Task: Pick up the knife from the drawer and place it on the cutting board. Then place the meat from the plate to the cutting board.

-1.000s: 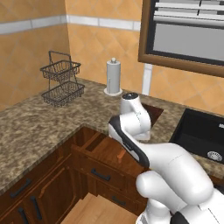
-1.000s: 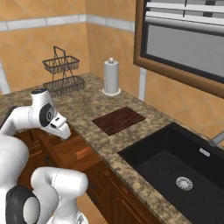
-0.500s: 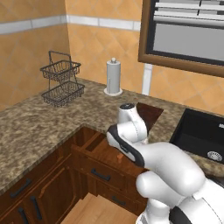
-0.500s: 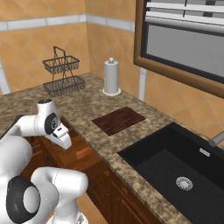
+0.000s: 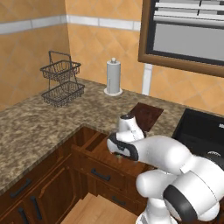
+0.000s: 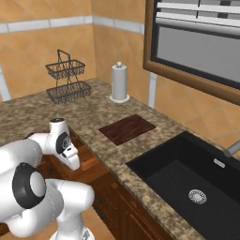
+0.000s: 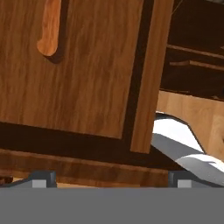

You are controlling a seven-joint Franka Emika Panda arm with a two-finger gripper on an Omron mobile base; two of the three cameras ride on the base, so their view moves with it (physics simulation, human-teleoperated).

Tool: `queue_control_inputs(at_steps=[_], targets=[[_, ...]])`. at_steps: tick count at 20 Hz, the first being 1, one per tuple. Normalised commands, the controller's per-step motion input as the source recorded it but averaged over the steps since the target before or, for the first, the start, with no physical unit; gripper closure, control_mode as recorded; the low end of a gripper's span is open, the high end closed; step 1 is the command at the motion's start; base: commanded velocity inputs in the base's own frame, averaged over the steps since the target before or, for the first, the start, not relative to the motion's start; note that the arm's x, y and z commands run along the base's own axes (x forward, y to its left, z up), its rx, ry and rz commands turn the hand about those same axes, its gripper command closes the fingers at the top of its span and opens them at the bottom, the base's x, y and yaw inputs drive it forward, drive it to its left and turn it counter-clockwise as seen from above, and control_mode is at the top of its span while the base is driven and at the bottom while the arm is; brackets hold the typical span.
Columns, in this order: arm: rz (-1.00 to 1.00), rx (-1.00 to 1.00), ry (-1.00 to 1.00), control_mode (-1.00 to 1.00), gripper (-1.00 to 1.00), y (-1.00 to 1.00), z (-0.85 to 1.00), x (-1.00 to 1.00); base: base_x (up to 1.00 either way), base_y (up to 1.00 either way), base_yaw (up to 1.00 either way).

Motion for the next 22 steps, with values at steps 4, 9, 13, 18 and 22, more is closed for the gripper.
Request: queue_control_inputs(at_steps=[4, 9, 13, 18, 22], targets=[[-0.02, 0.05, 0.14, -1.00, -1.00, 0.02, -0.40, 0.36, 0.00, 0.00, 0.00], [-0.02, 0.02, 0.11, -1.00, -1.00, 0.11, -0.50, 0.22, 0.00, 0.00, 0.00], [-0.03, 0.04, 0.09, -1.00, -1.00, 0.24, -0.33, 0.01, 0.00, 0.00, 0.00], [-0.01, 0.08, 0.12, -1.00, -1.00, 0.22, -0.17, -0.43, 0.00, 0.00, 0.00], [0.00, 0.10, 0.10, -1.00, -1.00, 0.24, -0.30, -0.94, 0.00, 0.00, 0.00]])
